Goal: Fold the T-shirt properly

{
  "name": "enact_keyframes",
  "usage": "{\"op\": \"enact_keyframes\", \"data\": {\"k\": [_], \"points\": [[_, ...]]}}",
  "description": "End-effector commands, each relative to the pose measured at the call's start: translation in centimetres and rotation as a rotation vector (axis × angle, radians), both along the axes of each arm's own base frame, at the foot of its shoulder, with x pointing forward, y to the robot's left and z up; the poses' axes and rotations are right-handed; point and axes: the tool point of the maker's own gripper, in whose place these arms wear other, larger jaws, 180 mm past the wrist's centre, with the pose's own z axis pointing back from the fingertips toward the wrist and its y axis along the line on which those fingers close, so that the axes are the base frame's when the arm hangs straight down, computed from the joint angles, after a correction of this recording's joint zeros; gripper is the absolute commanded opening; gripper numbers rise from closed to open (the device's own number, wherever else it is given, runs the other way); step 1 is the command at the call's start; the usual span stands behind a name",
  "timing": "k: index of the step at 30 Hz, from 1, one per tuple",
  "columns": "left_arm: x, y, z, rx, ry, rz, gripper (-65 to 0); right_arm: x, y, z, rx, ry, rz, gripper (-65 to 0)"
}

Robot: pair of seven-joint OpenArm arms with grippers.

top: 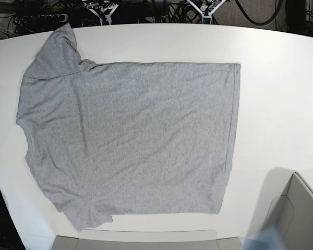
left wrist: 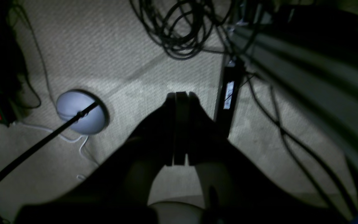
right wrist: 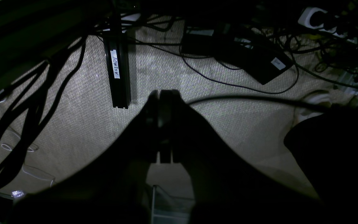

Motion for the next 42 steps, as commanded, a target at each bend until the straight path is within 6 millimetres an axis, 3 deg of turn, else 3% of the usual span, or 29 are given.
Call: {"op": "enact_keyframes", "data": {"k": [1, 9, 18, 26, 31, 36, 42], "points": [[0.5, 0.9, 0.1, 0.016, -0.016, -0.003, -64.9, 0.3, 0.0, 0.0, 0.002, -0.007, 0.003, -64.8], [-0.5, 3.3, 0.3, 0.053, -0.007, -0.011, -64.8, 0.0, -0.1, 0.0, 0.001, -0.004, 0.003, -64.8], [-1.0, 3.5, 0.7, 0.059, -0.082, -0.035, -64.8, -1.0, -0.2, 0.0, -0.001, 0.009, -0.007, -64.8], [-0.8, 5.0, 0.8, 0.081, -0.089, -0.043, -64.8, -1.9, -0.2, 0.1, -0.001, 0.023, -0.01, -64.8], [-2.0, 5.7, 1.1, 0.092, -0.085, -0.047, -64.9, -3.0, -0.1, 0.2, 0.004, 0.011, -0.006, -64.8], [-2.8, 7.1, 2.9, 0.12, -0.158, -0.068, -64.9, -4.5, 0.4, 1.4, 0.023, -0.057, 0.016, -64.9], [-4.1, 7.1, 6.0, 0.124, -0.23, -0.095, -64.9, -6.7, 1.0, 3.9, 0.046, -0.125, 0.026, -64.9]]}}
